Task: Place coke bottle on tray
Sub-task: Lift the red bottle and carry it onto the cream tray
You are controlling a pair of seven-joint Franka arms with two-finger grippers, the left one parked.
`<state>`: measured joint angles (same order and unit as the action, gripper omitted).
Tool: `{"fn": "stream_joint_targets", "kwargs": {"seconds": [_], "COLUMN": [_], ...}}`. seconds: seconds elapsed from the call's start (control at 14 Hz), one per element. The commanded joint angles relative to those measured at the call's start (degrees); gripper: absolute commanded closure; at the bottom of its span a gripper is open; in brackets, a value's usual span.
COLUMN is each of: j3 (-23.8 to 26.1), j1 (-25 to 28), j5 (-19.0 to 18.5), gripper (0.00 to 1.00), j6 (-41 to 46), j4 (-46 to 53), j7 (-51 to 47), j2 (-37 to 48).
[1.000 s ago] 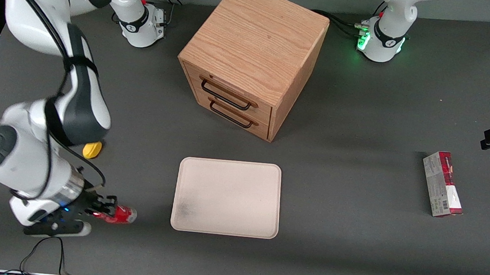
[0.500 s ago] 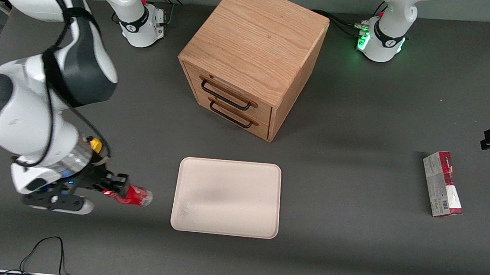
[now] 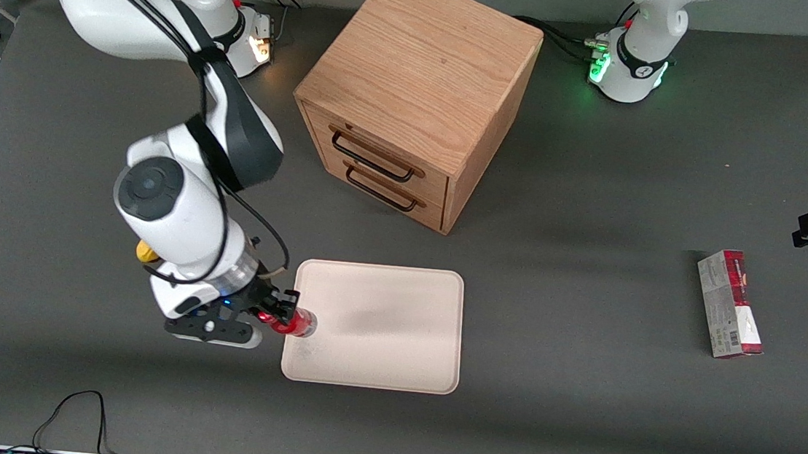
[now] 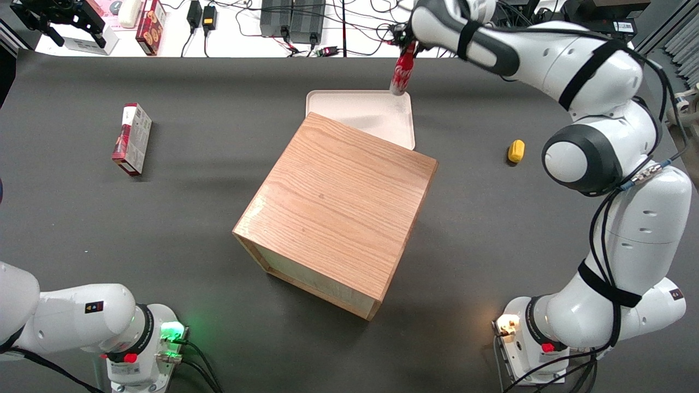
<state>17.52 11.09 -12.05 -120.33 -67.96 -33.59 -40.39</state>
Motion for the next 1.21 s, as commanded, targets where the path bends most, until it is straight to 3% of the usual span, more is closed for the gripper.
{"fn": "stream_joint_targets", "kwargs": {"seconds": [0.0,0.71,0.79,1.0,1.07,1.14], "j3": [0.15,-0.11,-0.20,-0.47,-0.47,-0.38], "j1": [-0.90,-1.16,-1.25,-1.16,-1.16,-1.16], "j5": [-1.66,-4.38,-5.16,-5.43,-6.13,-8.31], "gripper": [1.00,1.00,0.93,0.47,0.15,0.00], "j6": [-5.78,-8.07,-8.16,-8.16,-8.16,-8.25], "j4": [-3.32,-3.40,-3.40,-3.49,-3.49,-3.49], "j7": [-1.40,-0.78,-0.78,-1.04,-1.04,-1.22], "j2": [-1.44,-5.40,-5.40,-5.67,-5.75,-5.75]}}
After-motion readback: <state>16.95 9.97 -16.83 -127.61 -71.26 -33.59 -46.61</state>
